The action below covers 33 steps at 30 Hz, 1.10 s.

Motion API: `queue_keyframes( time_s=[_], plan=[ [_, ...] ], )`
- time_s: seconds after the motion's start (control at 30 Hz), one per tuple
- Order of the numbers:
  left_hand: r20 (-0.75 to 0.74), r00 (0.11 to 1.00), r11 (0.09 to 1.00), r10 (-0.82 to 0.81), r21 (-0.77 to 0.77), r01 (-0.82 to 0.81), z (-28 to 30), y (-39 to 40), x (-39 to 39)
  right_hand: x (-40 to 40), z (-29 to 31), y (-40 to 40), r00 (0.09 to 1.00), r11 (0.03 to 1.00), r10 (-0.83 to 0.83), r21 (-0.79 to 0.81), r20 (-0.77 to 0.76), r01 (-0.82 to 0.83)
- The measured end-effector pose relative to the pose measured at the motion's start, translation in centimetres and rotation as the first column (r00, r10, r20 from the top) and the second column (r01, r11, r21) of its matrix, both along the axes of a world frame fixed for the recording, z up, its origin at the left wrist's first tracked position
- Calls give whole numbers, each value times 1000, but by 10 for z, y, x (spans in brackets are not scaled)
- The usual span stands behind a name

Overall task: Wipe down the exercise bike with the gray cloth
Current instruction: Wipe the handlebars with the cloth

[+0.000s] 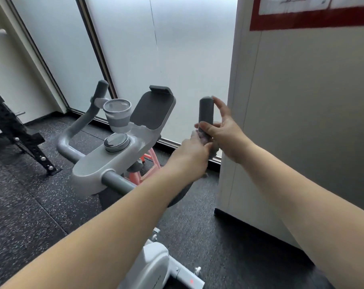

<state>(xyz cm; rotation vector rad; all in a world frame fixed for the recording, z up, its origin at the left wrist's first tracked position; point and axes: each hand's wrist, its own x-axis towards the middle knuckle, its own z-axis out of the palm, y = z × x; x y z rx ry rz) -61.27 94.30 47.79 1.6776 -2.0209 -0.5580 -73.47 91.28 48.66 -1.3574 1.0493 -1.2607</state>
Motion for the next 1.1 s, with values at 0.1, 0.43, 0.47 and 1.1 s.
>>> queue_keyframes(
  time_s=[0.1,0.43,0.47,1.1],
  plan=[
    [70,997,998,-23,-51,26,-16,15,3,4,-7,10,998,1000,-12,-9,-57,12],
    [94,922,925,-374,107,365,11,43,93,19,-32,35,991,975,-106,185,-87,120],
    [22,943,941,-332,84,329,10,37,82,23,-32,38,991,969,-115,209,-74,128],
    [251,886,889,-391,-148,434,-20,32,147,75,-45,113,930,924,-337,136,-147,356]
  ],
)
